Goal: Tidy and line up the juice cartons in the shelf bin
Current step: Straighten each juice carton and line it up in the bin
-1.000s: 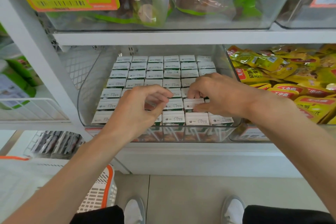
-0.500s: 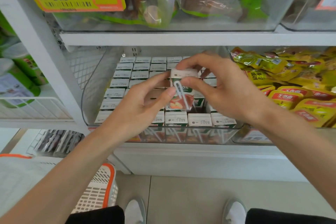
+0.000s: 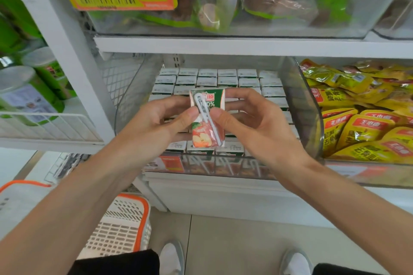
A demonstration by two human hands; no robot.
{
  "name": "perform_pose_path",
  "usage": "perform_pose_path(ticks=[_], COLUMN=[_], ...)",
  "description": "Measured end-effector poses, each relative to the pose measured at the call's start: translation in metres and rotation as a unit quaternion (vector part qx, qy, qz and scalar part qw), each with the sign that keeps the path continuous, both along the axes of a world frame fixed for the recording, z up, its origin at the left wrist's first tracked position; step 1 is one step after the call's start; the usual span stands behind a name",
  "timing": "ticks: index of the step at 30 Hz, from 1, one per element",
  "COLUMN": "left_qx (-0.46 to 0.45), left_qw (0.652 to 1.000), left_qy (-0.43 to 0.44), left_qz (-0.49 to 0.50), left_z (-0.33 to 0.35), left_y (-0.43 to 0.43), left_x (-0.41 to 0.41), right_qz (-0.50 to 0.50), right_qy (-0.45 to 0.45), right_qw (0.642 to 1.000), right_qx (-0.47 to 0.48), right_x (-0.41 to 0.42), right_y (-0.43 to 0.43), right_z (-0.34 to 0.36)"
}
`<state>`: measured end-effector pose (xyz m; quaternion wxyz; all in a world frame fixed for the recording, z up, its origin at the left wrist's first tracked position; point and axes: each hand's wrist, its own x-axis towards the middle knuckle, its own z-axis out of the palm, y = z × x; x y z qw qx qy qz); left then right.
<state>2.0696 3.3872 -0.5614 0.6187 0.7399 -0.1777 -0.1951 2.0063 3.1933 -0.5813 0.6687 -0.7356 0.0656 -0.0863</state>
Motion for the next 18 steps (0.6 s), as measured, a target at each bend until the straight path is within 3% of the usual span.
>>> perform_pose_path(ticks=[8, 18], left_qx=[-0.032, -0.034], left_qw=[0.998, 0.999], left_qy=[0.052, 0.036], left_qz=[0.005, 0.008], left_z=[0.0022, -0.0003], left_y=[-0.0002, 0.0019], left_x=[0.0027, 0.0073], right_qz=[-0.019, -0.005], right_qy=[0.007, 0.031], right_qw=[0.999, 0.990], right_qx=[0.037, 0.139], right_x=[-0.0015, -0.0051], right_y=[-0.0009, -0.0023], right_z=[-0.0065, -0.0001])
